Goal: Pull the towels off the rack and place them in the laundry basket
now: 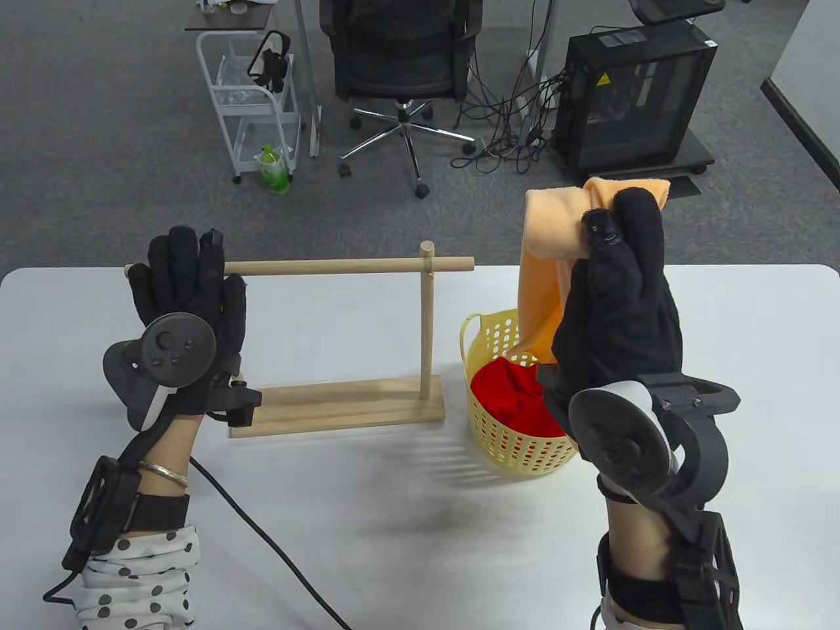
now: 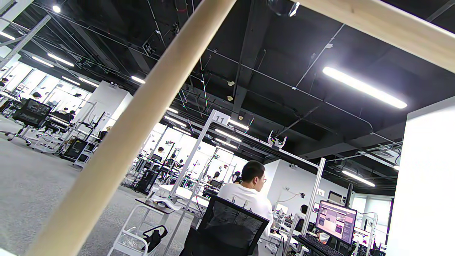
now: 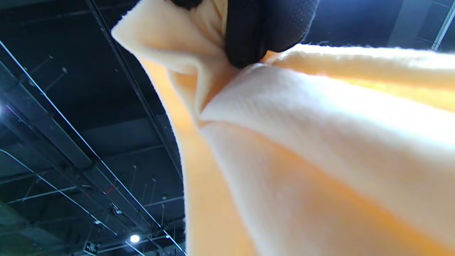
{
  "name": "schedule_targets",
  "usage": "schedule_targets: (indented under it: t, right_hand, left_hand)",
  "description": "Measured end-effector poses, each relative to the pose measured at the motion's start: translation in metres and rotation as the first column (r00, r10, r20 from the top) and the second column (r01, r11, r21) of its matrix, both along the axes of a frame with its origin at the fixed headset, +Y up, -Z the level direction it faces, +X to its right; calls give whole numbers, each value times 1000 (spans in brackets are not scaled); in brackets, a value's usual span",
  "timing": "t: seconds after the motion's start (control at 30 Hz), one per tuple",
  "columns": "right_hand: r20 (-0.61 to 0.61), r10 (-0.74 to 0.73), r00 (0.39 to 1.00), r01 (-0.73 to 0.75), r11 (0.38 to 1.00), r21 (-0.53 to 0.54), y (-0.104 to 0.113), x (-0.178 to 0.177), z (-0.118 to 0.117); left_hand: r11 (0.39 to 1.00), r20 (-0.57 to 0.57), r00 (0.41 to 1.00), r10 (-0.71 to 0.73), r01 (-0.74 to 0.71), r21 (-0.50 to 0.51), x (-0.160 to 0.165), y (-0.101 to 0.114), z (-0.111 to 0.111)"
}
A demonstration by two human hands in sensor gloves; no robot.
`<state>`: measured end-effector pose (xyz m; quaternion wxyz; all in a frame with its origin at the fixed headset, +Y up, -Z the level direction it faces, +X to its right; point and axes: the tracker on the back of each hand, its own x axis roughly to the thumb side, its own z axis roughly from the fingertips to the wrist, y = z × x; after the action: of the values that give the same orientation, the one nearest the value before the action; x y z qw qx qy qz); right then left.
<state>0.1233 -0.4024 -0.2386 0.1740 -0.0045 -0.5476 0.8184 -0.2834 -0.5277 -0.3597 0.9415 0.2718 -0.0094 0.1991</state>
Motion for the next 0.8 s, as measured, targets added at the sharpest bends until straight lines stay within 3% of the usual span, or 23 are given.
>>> schedule_targets:
  t: [0.23, 0.47, 0.7, 0.8]
  right_hand:
    - [-48, -95, 994, 87, 984, -156, -41, 11, -41]
    - [-34, -68, 997, 51, 932, -360, -97, 15, -68]
    - [-35, -13, 999, -10, 813, -582, -150, 19, -80]
    - [-47, 28, 998, -53, 707, -705, -167, 18, -84]
  left_hand:
    - [1000, -4, 1000, -4, 4, 0, 0, 0, 1]
    - [1000, -6, 1000, -7, 7, 2, 1, -1, 1]
    - [1000, -5, 1000, -10, 10, 6, 1, -1, 2]
    - [1000, -5, 1000, -11, 11, 5, 1, -1, 2]
